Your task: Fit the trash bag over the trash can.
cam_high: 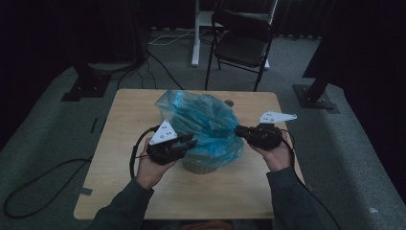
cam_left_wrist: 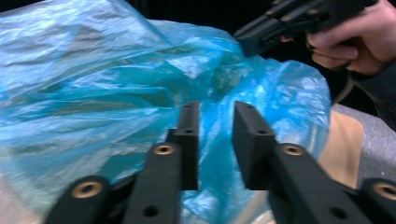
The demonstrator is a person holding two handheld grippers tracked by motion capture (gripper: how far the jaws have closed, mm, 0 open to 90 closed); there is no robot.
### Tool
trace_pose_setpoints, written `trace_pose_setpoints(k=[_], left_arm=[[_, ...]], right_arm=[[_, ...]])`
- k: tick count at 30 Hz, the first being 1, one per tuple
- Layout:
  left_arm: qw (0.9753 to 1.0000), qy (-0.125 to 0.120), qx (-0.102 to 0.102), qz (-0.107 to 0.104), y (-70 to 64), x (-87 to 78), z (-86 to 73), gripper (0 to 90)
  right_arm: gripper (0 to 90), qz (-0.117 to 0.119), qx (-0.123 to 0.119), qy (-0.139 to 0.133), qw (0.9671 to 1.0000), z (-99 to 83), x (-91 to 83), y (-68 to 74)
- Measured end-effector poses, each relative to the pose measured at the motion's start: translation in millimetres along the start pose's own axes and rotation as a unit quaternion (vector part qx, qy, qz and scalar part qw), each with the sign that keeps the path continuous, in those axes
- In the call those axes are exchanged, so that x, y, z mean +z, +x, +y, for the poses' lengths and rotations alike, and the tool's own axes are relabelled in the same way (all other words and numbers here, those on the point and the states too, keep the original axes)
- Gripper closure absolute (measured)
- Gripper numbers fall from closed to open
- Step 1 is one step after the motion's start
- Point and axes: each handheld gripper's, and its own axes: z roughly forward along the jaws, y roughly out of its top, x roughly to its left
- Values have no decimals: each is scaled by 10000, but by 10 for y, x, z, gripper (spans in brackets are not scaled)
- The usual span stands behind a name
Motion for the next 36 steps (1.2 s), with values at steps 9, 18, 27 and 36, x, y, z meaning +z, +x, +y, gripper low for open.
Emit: trace_pose_setpoints(k=[9,18,27,36], left_arm=[[9999,-99,92,-9,-57,-32,-6,855],[9991,-33,377,-178,-136,66,38,517],[9988,-112,410,-259,-201,4,-19,892],[9952,217,700,-654,-353,-1,-330,898]], right_arm=[[885,-8,-29,17,10000,-1,-2,3],[861,19,-40,48,10000,-7,21,16],[877,-26,-23,21,10000,-9,-1,4],[884,2,91,5,10000,-49,-13,-58]])
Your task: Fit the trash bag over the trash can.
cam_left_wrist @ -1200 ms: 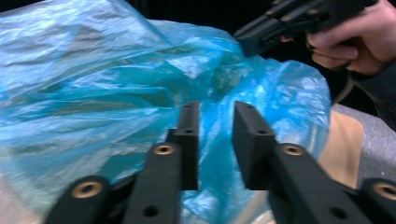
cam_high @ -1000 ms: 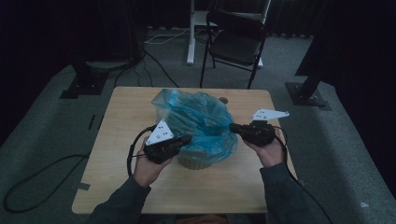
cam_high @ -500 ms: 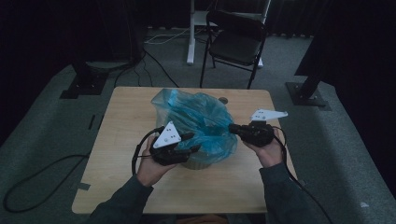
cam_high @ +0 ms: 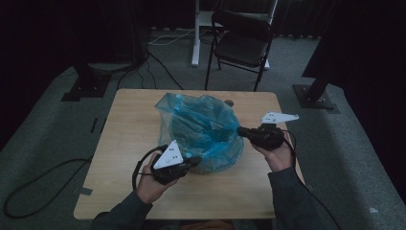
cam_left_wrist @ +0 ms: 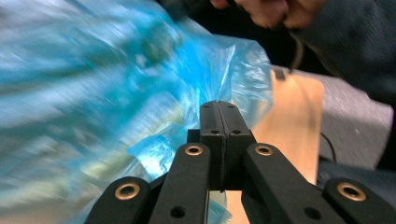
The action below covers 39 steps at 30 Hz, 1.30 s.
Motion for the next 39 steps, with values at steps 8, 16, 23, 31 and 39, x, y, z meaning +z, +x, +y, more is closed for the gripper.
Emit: trace_pose_setpoints(k=[8,16,23,31,39], left_arm=[[9999,86,103,67,-52,85,-39,896],[9997,154,138,156,-37,203,-63,892],[9995,242,148,158,-38,266,-108,879],[9995,259,17,189,8,284,-146,871],[9985,-153,-108,511,60,-36,-135,733]], right_arm=[[753,-125,-8,-79,9999,54,19,24],[781,-56,-169,-4,9998,54,37,54],[864,-178,-4,109,9998,-39,36,-4],[875,-202,128,284,9993,-115,85,-41],[874,-180,111,280,9994,-121,76,-35]])
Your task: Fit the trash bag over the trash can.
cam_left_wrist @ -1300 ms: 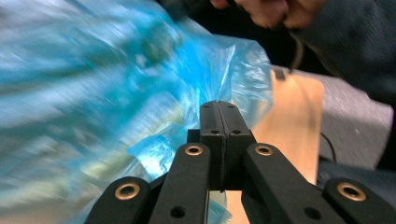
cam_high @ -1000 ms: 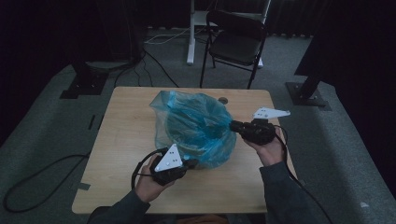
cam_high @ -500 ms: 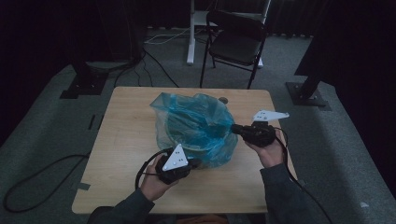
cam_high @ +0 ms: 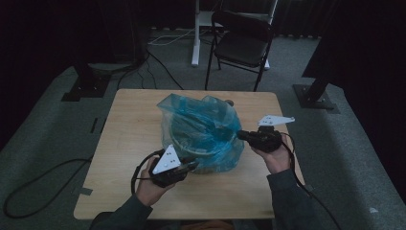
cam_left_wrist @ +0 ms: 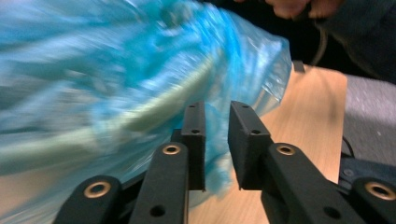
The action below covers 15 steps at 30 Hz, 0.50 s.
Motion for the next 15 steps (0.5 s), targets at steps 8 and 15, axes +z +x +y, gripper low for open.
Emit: trace_pose_setpoints(k=[8,15], left_arm=[[9990,-193,161,363,76,-101,130,586],[9975,87,561,429,44,128,207,556]], right_arm=[[874,4,-4,-18,10000,6,2,5],[824,72,28,-52,10000,-17,-14,-4]])
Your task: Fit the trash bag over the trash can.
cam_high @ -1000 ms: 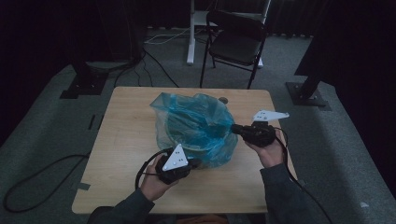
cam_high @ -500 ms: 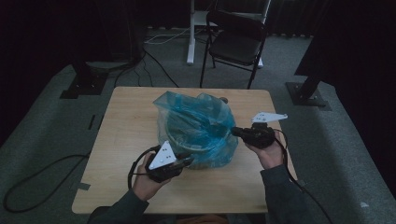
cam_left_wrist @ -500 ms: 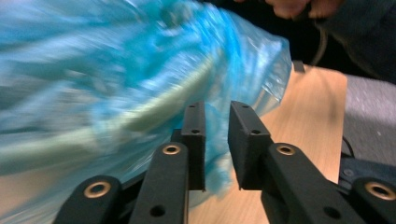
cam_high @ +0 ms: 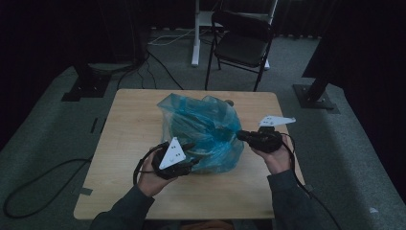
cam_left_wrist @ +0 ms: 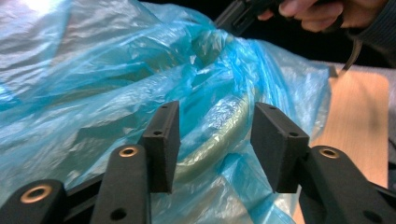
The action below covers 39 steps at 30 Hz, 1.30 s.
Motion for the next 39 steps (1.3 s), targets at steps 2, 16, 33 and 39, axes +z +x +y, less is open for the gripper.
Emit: trace_pose_setpoints(k=[2,16,33,39], left_arm=[[10000,30,48,39,-8,15,0,605],[9996,-239,-107,-99,51,-75,-3,897],[9939,-341,-893,555,382,-365,-308,900],[9909,-347,-1095,704,444,-367,-344,900]], right_arm=[[778,28,18,-15,10000,-16,-9,-7],[771,341,120,173,9992,-105,11,-8],[896,147,138,665,9976,-236,159,-98],[895,74,125,845,9963,-271,202,-109]])
